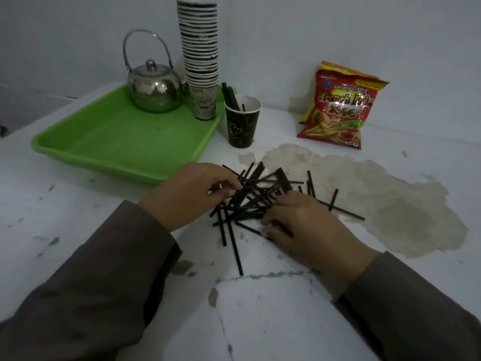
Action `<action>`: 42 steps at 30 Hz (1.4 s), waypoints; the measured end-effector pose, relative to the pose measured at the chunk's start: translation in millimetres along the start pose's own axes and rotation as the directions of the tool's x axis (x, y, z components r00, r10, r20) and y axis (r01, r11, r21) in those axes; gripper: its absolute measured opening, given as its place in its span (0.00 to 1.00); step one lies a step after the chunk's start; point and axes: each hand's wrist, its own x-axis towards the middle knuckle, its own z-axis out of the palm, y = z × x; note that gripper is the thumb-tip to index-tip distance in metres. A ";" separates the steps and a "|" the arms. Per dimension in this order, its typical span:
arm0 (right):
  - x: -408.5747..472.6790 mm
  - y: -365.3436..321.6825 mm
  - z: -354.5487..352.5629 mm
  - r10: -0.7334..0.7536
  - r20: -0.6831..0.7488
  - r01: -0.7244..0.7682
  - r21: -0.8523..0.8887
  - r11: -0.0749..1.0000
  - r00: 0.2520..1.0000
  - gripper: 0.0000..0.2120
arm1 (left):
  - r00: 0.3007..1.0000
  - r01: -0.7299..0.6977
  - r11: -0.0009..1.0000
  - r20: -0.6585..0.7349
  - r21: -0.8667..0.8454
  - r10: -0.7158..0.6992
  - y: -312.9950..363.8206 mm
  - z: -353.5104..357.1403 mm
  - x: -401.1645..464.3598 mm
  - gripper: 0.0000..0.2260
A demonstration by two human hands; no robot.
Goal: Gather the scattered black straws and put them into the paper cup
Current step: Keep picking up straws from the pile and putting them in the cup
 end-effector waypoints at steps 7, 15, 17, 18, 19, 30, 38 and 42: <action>0.7 -9.5 9.4 0.012 -0.011 -0.013 -0.059 0.998 1.000 0.10 | 0.997 -0.059 0.998 0.052 0.026 0.058 0.7 23.3 3.1 0.08; -2.5 0.1 -31.4 0.083 0.046 -0.089 0.153 0.984 0.995 0.02 | 0.996 -0.065 0.993 0.069 0.096 0.058 5.6 35.3 7.4 0.11; -5.0 6.1 -46.4 0.145 0.009 -0.141 0.298 0.944 0.989 0.04 | 0.998 -0.059 0.993 0.041 0.101 0.055 7.2 36.7 6.9 0.12; -6.0 8.9 -52.2 0.183 -0.013 -0.165 0.372 0.914 0.983 0.05 | 0.998 -0.057 0.992 0.028 0.109 0.055 9.4 38.2 6.5 0.13; -6.8 11.9 -56.2 0.220 -0.030 -0.183 0.449 0.875 0.975 0.05 | 0.998 -0.057 0.991 0.019 0.125 0.055 12.6 40.4 6.5 0.13; -4.1 29.8 -44.6 0.420 0.137 -0.327 0.844 0.424 0.897 0.11 | 0.995 -0.037 0.991 -0.091 0.128 0.049 38.5 60.9 6.5 0.07; -4.1 38.8 -47.5 0.515 0.147 -0.310 0.919 0.246 0.844 0.06 | 0.975 0.037 0.998 -0.215 -0.057 -0.048 37.0 41.1 7.1 0.07; -2.5 40.7 -41.9 0.556 0.091 -0.376 0.825 0.423 0.826 0.05 | 0.939 0.033 0.995 -0.337 -0.093 -0.062 35.9 28.5 7.1 0.08</action>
